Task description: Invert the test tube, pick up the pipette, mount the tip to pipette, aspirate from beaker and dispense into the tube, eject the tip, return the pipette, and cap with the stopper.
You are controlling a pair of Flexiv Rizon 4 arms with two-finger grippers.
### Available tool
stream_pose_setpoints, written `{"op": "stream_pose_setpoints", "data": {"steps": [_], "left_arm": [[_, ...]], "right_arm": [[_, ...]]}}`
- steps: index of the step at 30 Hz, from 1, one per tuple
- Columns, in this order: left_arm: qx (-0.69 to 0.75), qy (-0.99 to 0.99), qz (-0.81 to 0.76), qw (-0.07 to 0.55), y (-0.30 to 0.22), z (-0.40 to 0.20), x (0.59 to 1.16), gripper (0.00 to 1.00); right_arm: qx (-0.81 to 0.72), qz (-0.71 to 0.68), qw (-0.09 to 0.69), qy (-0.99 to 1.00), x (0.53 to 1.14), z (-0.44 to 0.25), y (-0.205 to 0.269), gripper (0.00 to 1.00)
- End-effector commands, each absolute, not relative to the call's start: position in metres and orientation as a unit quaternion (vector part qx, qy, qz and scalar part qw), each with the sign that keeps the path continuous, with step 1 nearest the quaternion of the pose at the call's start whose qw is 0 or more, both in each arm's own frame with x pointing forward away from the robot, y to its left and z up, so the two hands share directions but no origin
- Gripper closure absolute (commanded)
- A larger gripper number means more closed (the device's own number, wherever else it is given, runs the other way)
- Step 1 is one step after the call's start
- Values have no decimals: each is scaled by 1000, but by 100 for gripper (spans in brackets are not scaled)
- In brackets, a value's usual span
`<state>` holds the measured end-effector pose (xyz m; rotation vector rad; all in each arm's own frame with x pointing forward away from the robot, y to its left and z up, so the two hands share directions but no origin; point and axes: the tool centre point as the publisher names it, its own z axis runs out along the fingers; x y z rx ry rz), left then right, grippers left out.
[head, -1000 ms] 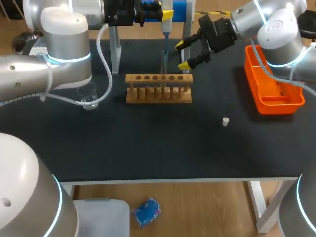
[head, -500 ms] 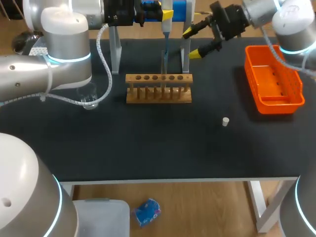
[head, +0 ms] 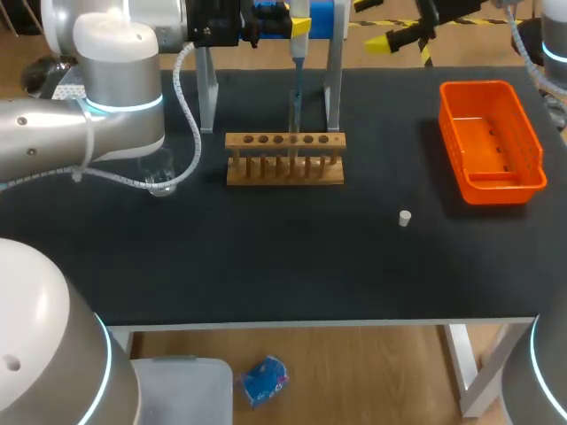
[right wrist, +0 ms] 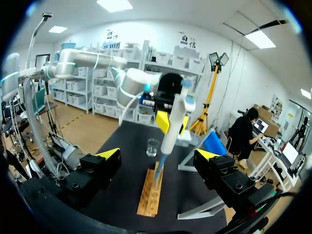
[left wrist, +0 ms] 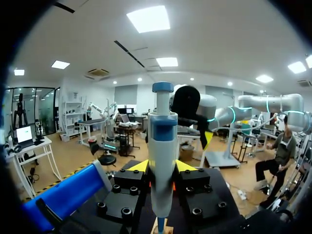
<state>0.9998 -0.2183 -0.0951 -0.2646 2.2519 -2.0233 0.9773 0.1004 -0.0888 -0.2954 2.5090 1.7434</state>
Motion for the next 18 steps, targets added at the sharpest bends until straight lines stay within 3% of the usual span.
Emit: {"op": "stream_pose_setpoints", "data": {"steps": [1, 18], "left_arm": [[-88, 739, -666, 54, -219, -96, 999, 100], [-88, 739, -666, 54, -219, -96, 999, 100]], "right_arm": [[-94, 575, 34, 812, 975, -72, 100, 0], [-96, 648, -8, 755, 984, -3, 132, 0]]}}
